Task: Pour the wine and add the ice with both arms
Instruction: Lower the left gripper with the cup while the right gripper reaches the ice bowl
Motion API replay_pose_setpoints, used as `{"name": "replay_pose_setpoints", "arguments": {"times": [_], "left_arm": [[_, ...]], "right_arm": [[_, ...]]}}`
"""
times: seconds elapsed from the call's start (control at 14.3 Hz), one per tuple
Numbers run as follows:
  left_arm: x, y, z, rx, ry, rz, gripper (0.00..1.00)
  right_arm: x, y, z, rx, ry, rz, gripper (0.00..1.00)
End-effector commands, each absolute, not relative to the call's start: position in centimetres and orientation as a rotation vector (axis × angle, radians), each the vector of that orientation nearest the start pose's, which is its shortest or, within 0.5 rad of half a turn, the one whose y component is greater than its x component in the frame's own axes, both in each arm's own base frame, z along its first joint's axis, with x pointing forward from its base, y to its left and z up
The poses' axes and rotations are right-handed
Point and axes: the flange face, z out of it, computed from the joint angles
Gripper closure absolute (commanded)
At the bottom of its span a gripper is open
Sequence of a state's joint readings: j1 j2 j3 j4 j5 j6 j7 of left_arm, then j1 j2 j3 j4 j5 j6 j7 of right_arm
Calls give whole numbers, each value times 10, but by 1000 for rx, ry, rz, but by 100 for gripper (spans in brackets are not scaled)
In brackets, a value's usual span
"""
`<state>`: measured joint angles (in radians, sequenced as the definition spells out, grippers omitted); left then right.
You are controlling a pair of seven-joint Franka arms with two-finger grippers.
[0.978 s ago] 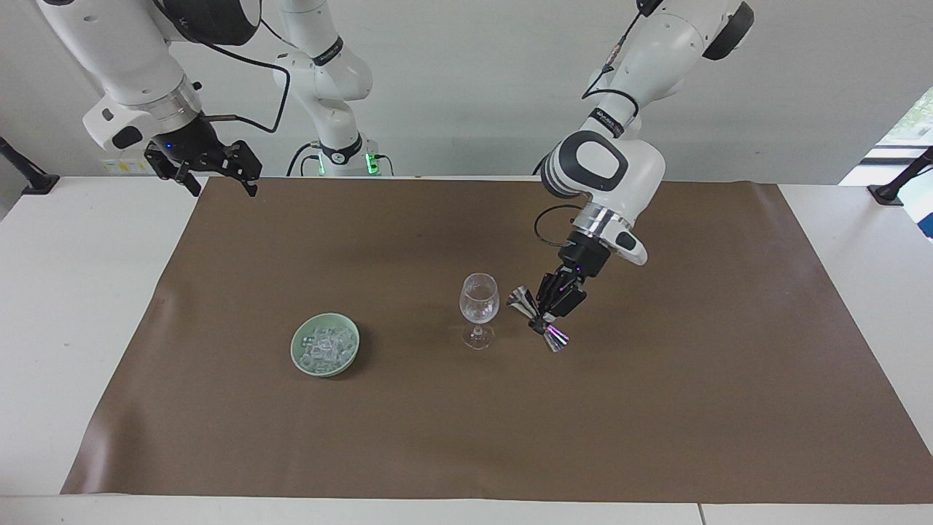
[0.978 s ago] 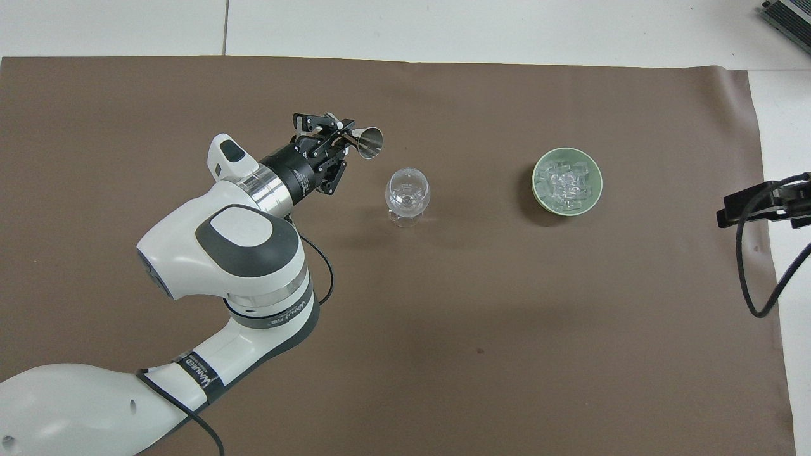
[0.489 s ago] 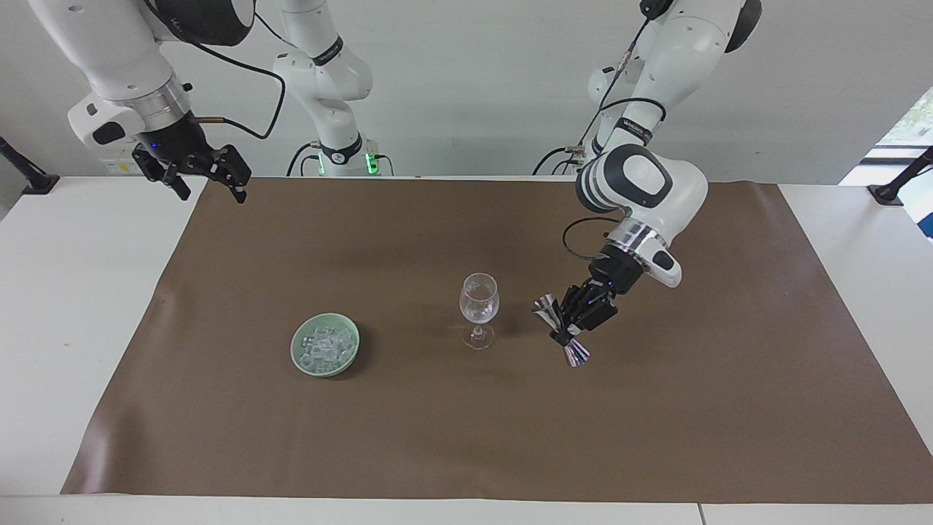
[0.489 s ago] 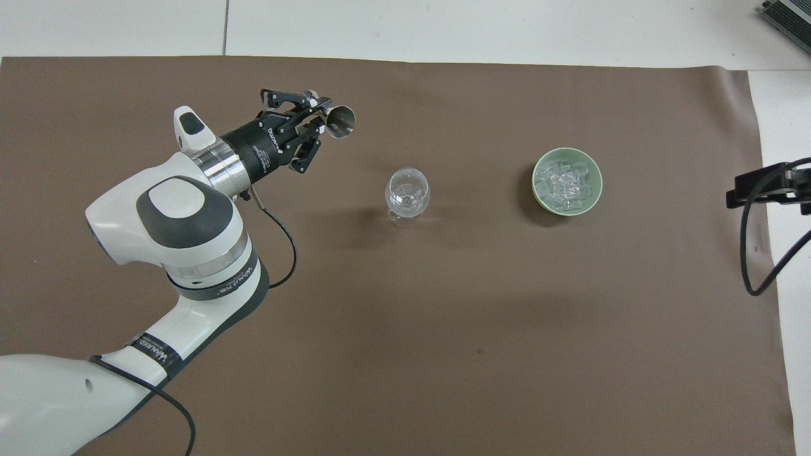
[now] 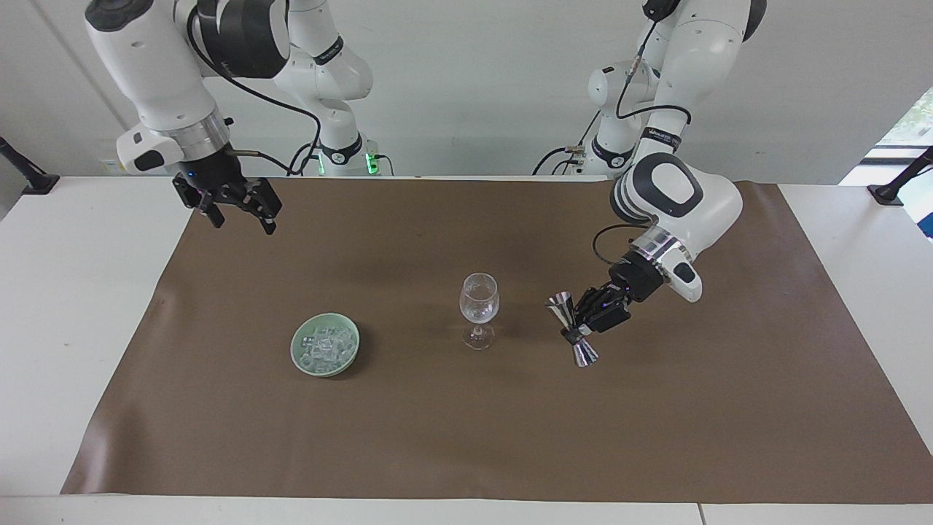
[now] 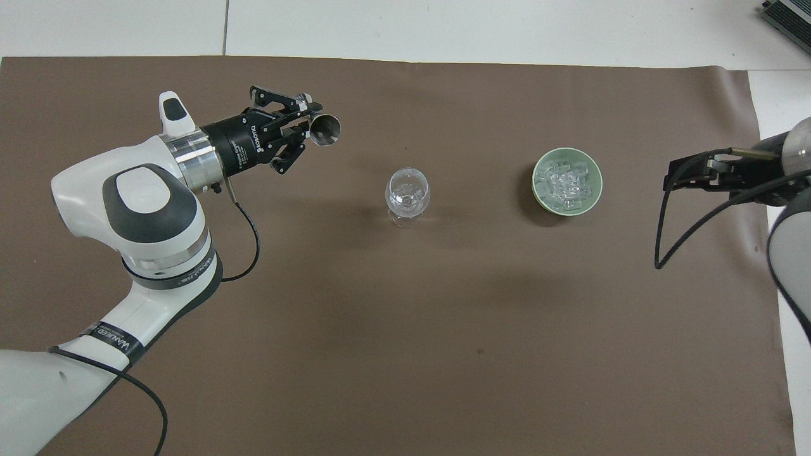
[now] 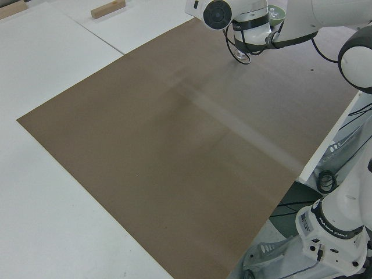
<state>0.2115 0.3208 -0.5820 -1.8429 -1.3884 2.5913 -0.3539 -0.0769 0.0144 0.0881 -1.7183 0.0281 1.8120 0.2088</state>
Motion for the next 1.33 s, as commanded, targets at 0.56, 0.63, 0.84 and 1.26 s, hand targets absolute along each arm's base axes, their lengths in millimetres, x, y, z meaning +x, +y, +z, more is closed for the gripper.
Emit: {"name": "replay_pose_setpoints", "arguments": {"times": [0.56, 0.63, 0.84, 1.26], "left_arm": [[623, -130, 419, 1633, 1319, -496, 100], [623, -117, 417, 1640, 1354, -535, 100], [618, -90, 418, 1615, 1415, -646, 100], [598, -16, 389, 1503, 1561, -783, 100]], "right_arm": [[620, 45, 422, -3104, 206, -258, 0], [623, 45, 416, -3117, 196, -255, 0], [630, 47, 400, -3118, 180, -277, 0], [641, 49, 380, -3110, 164, -300, 0]]}}
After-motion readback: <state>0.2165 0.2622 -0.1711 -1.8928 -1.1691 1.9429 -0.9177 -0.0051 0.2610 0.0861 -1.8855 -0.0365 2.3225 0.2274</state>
